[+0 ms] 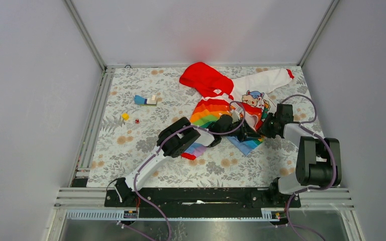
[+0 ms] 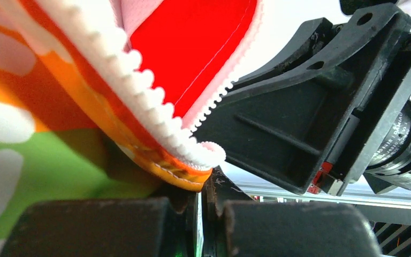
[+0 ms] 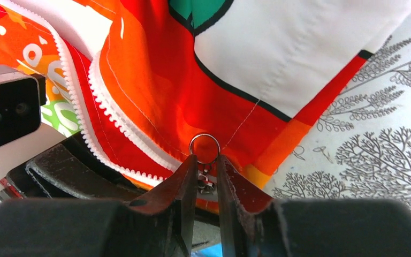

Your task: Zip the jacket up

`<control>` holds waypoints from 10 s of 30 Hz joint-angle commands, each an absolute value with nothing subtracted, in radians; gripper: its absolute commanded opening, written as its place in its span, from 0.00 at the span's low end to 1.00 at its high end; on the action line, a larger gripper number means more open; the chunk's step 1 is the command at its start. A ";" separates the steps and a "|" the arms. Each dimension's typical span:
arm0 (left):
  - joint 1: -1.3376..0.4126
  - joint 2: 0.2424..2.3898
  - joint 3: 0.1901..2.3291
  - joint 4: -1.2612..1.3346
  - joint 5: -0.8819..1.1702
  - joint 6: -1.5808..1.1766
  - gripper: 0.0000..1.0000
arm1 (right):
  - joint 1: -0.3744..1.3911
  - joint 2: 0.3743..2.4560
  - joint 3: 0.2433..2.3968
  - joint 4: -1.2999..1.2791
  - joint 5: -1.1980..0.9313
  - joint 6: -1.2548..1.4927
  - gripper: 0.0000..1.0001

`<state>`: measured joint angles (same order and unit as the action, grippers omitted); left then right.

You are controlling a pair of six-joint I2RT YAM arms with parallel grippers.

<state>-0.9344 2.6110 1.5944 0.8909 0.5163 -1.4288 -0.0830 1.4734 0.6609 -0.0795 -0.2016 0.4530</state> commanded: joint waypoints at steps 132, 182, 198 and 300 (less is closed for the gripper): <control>-0.645 2.380 1.740 0.510 0.877 -0.966 0.70 | -0.126 1.520 0.629 0.587 -0.758 0.727 0.00; -0.706 2.561 1.853 0.904 0.974 -1.233 0.07 | -0.124 1.521 0.633 0.566 -0.760 0.723 0.00; -0.707 2.507 1.770 0.835 0.903 -1.179 0.00 | -0.124 1.371 0.690 0.174 -0.517 0.606 0.53; -0.607 1.087 1.606 -0.453 0.073 -0.509 0.99 | 0.037 0.767 1.483 -0.653 -0.241 0.430 0.99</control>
<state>-0.6102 1.1831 1.4883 -0.3260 0.1398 -0.5678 0.0319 0.7948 1.3140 -0.6430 -0.2481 0.4194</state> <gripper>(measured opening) 0.986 0.993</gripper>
